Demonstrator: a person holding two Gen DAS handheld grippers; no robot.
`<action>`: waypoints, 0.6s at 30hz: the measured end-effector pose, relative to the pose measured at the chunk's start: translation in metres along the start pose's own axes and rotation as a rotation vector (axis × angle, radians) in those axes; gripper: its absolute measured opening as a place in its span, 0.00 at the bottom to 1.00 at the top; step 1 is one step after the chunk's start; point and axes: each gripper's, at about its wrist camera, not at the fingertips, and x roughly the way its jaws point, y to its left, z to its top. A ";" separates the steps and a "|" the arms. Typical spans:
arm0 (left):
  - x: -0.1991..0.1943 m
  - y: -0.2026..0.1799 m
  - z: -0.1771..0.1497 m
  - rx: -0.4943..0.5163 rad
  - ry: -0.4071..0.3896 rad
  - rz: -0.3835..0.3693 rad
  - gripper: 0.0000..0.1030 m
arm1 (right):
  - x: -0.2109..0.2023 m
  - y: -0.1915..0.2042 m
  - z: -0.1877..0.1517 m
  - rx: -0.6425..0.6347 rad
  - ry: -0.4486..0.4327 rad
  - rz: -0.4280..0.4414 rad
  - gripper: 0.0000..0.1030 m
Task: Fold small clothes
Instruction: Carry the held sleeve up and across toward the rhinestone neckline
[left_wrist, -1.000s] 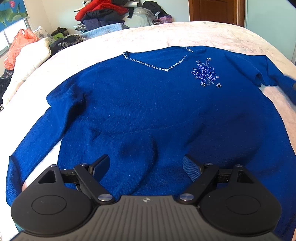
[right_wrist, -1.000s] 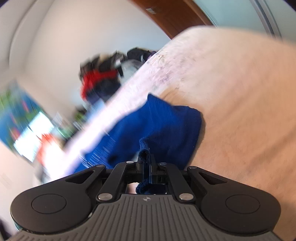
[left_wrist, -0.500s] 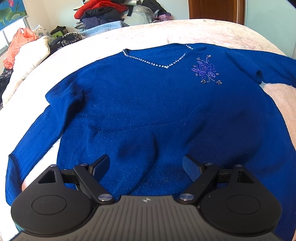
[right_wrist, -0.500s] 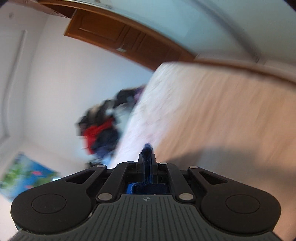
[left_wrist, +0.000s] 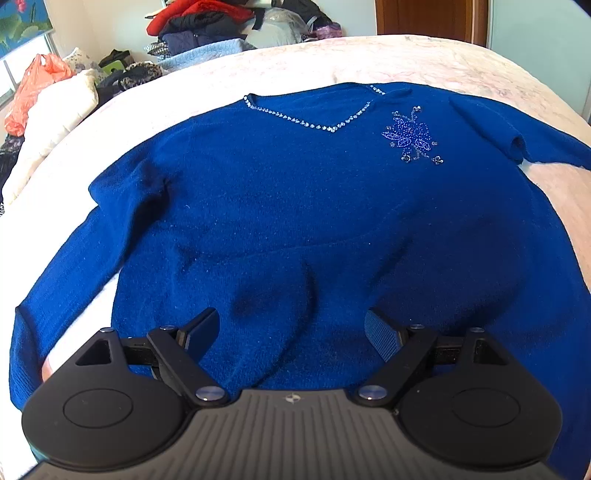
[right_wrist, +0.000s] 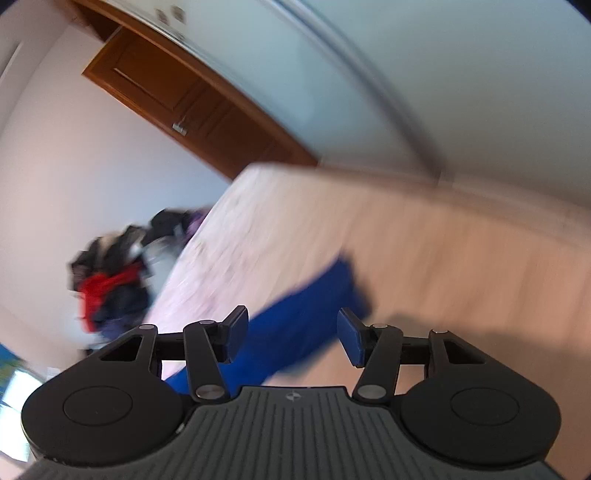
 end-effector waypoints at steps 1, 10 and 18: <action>0.000 0.000 0.000 0.000 0.000 -0.001 0.84 | 0.009 -0.001 -0.007 0.031 0.035 0.004 0.53; 0.001 0.004 -0.001 -0.011 0.010 0.006 0.84 | 0.071 0.007 0.004 0.142 -0.213 -0.061 0.48; 0.001 0.008 -0.001 -0.017 0.012 0.004 0.84 | 0.106 -0.010 0.036 0.165 -0.198 -0.082 0.06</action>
